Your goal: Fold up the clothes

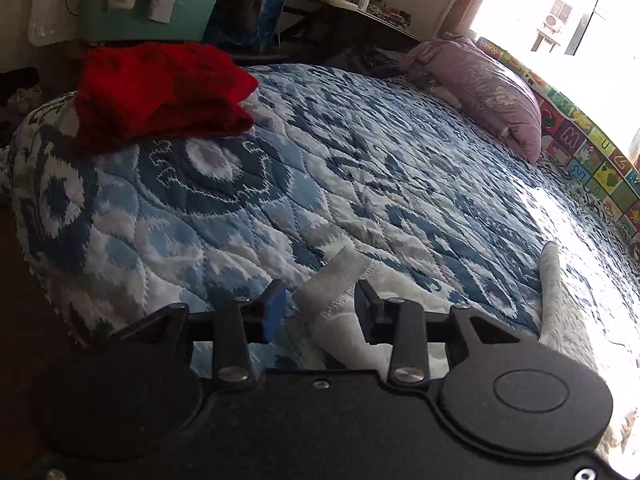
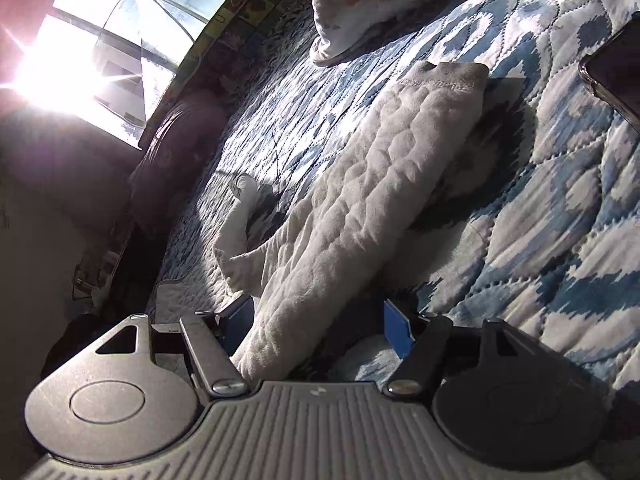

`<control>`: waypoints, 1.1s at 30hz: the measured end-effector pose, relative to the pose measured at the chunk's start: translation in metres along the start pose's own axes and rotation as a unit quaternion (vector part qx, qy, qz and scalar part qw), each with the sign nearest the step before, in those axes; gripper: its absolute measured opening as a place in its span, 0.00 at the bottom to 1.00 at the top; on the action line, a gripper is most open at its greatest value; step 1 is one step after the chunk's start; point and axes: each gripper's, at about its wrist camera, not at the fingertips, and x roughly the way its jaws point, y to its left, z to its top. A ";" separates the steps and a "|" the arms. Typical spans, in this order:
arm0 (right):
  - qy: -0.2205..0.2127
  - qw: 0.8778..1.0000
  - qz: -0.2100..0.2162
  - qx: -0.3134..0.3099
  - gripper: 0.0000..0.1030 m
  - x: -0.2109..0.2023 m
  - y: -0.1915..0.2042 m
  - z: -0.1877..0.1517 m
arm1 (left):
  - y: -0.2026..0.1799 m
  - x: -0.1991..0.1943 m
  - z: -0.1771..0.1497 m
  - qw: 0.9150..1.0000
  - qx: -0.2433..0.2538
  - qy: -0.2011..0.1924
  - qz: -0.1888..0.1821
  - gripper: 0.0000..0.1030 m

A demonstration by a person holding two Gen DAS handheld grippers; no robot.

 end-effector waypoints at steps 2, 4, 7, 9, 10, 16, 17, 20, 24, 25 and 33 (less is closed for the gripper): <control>0.012 1.000 0.008 0.018 0.70 0.000 0.001 -0.003 | 0.002 -0.010 0.006 1.000 -0.017 0.003 -0.020 0.35; 0.034 0.999 0.018 0.027 0.71 0.006 0.007 -0.010 | -0.004 -0.018 0.006 0.998 -0.018 0.016 -0.054 0.35; 0.068 0.997 0.031 0.029 0.72 0.019 0.020 -0.025 | -0.038 -0.025 -0.008 0.989 0.027 0.055 -0.136 0.35; 0.083 0.996 0.036 0.025 0.70 0.029 0.030 -0.037 | -0.062 -0.030 -0.019 0.979 0.062 0.065 -0.186 0.35; 0.089 0.995 0.035 0.025 0.68 0.035 0.034 -0.044 | -0.075 -0.032 -0.025 0.971 0.083 0.068 -0.213 0.35; 0.075 0.996 0.028 0.045 0.53 0.049 0.039 -0.053 | -0.134 -0.010 -0.074 0.938 0.201 0.095 -0.266 0.38; 0.072 0.996 0.027 0.050 0.48 0.051 0.036 -0.051 | -0.138 0.002 -0.086 0.937 0.229 0.122 -0.235 0.40; 0.081 0.996 0.014 0.025 0.10 0.049 0.029 -0.054 | -0.141 0.001 -0.102 0.923 0.285 0.151 -0.207 0.42; 0.091 0.996 0.013 -0.005 0.05 0.035 0.022 -0.060 | -0.134 -0.004 -0.095 0.921 0.289 0.165 -0.202 0.42; 0.092 0.996 0.016 -0.008 0.06 0.032 0.020 -0.061 | -0.132 -0.007 -0.092 0.922 0.284 0.163 -0.205 0.42; 0.065 0.993 0.001 -0.102 0.28 -0.009 0.051 -0.054 | -0.145 -0.025 -0.069 0.922 0.286 0.118 -0.234 0.42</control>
